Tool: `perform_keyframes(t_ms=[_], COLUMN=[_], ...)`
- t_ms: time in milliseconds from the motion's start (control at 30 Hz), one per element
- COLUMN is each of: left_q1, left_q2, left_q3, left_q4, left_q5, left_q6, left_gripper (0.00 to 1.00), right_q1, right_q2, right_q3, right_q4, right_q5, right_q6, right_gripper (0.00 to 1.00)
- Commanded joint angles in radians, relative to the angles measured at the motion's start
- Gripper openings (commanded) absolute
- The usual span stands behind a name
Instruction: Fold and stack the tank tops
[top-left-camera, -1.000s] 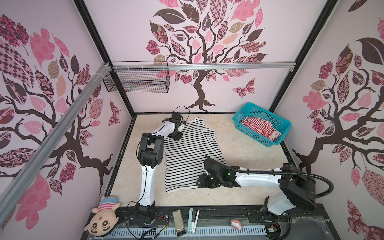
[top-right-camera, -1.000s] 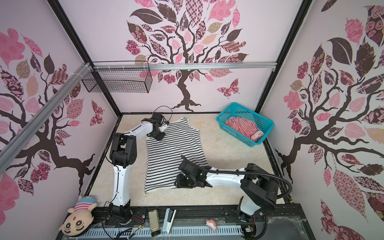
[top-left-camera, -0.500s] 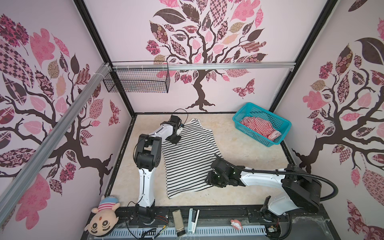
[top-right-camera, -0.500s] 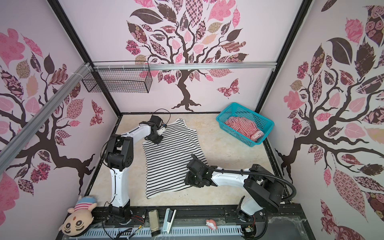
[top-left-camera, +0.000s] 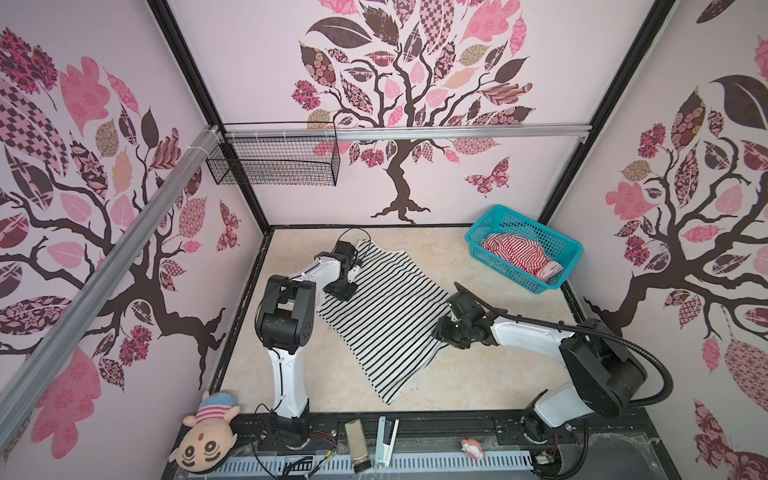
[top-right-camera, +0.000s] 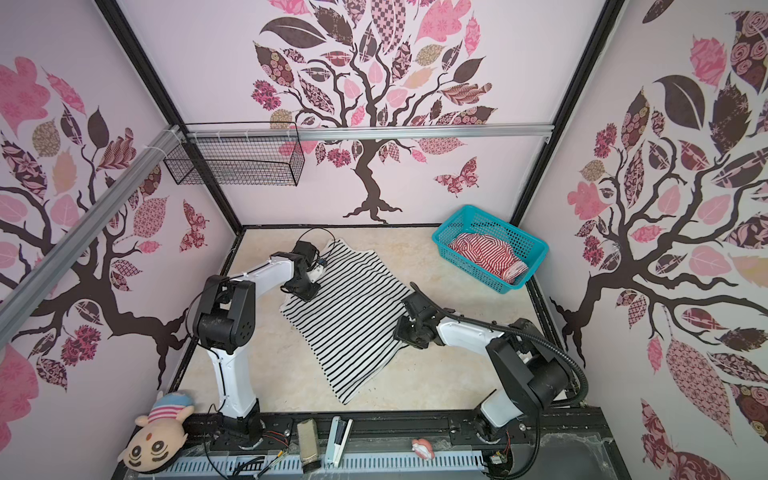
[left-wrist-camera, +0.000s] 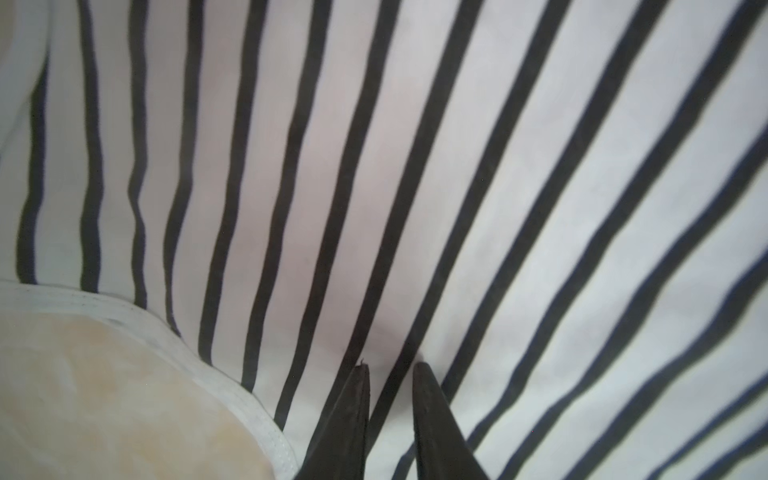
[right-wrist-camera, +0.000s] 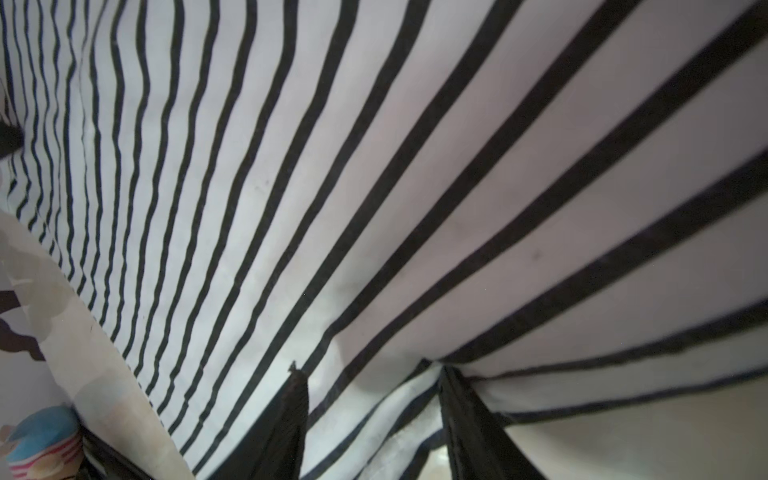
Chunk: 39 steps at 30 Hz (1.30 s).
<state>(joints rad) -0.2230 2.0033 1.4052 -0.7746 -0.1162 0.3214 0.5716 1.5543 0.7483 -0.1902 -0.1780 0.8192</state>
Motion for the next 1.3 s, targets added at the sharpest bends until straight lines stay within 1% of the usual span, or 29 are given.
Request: perform_keyframes(t_ms=[0,100,200,300,367,433,500,567,733,767,900,967,1000,1067,1167,1267], left_q1=[0.004,-0.006,-0.021,-0.022,-0.021,-0.021,-0.02,-0.016,0.008,0.011,0.01,0.011,0.011,0.01,0.011,0.01], left_q2=[-0.083,-0.142,-0.223,-0.304,-0.333,-0.329,-0.274,-0.182,0.121,0.191,0.44,0.534,0.57,0.604,0.611,0.614], left_q3=[-0.079,-0.152,-0.226,-0.225,-0.185,-0.131,-0.039,0.081,0.477,0.576,0.927,1.061,1.105,1.128,1.087,1.054], left_q4=[-0.04,-0.065,-0.078,-0.091,-0.082,-0.037,-0.006,-0.007,-0.09,-0.11,-0.227,-0.268,-0.271,-0.247,-0.199,-0.188], left_q5=[0.059,0.093,0.109,0.107,0.093,0.084,0.075,0.073,0.121,0.133,0.118,0.127,0.123,0.109,0.086,0.078], left_q6=[-0.026,-0.031,-0.024,-0.028,-0.028,-0.037,-0.035,-0.041,-0.066,-0.063,-0.057,-0.059,-0.056,-0.048,-0.029,-0.019], left_gripper=[0.24,0.24,0.24,0.24,0.25,0.26,0.27,0.27,0.27,0.27,0.27,0.27,0.27,0.27,0.28,0.29], right_q1=[-0.064,-0.105,-0.117,-0.116,-0.105,-0.072,-0.011,0.05,0.132,0.146,0.205,0.225,0.238,0.266,0.3,0.309], right_q2=[0.108,0.201,0.254,0.191,0.138,0.098,0.081,0.082,0.104,0.102,0.098,0.098,0.1,0.108,0.116,0.123], right_q3=[0.063,0.179,0.331,0.392,0.389,0.375,0.36,0.348,0.291,0.279,0.239,0.207,0.191,0.177,0.155,0.112], right_q4=[-0.138,-0.178,-0.271,-0.304,-0.305,-0.298,-0.284,-0.262,-0.172,-0.155,-0.12,-0.082,-0.061,-0.039,-0.021,0.019], right_q5=[0.036,0.066,0.121,0.13,0.112,0.096,0.083,0.08,0.044,0.039,0.044,0.025,0.013,0.0,0.009,-0.005], right_q6=[-0.139,-0.199,-0.257,-0.275,-0.258,-0.233,-0.201,-0.166,-0.074,-0.057,-0.011,0.013,0.025,0.042,0.067,0.089], right_gripper=[0.55,0.55,0.56,0.58,0.59,0.59,0.59,0.59,0.59,0.59,0.59,0.59,0.59,0.59,0.59,0.59])
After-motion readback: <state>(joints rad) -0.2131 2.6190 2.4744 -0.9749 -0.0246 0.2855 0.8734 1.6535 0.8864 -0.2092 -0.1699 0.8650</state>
